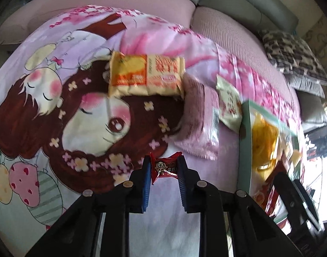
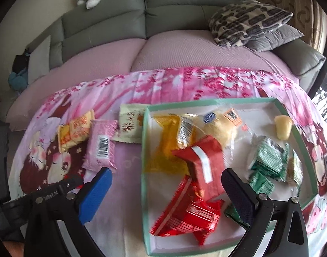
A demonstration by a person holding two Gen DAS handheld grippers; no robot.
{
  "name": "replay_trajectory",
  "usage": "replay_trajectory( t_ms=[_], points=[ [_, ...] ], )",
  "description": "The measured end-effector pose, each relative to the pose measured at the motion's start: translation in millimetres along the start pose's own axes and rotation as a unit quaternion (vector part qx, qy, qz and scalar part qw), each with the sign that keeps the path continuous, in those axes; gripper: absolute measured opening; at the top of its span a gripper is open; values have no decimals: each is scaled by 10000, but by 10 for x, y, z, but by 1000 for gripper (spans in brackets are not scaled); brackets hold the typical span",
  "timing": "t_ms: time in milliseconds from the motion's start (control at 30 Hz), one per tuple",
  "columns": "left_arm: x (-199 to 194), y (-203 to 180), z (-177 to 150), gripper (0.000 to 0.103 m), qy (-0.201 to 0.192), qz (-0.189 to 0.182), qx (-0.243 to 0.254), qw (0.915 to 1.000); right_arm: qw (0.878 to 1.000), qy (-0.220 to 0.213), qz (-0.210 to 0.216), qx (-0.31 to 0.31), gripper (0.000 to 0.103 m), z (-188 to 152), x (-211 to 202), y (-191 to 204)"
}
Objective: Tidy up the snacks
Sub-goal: 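Lift the red candy with left tool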
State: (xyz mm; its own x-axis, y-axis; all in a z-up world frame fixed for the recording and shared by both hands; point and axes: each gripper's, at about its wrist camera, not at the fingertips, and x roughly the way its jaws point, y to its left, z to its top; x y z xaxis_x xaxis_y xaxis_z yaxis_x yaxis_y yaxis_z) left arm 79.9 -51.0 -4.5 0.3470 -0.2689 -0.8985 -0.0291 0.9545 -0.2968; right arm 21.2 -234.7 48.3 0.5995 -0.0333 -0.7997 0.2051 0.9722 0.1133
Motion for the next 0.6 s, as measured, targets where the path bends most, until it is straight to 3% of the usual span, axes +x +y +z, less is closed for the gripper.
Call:
replay_trajectory(
  t_ms=[333,600],
  points=[
    [-81,231,300,24,-449,61,-342,9984,9972,-228,710,-75,101,89,147,310],
    [-54,453,451,24,-618,202,-577,9962,9949,-192,939,-306,77,156,365,580]
  ],
)
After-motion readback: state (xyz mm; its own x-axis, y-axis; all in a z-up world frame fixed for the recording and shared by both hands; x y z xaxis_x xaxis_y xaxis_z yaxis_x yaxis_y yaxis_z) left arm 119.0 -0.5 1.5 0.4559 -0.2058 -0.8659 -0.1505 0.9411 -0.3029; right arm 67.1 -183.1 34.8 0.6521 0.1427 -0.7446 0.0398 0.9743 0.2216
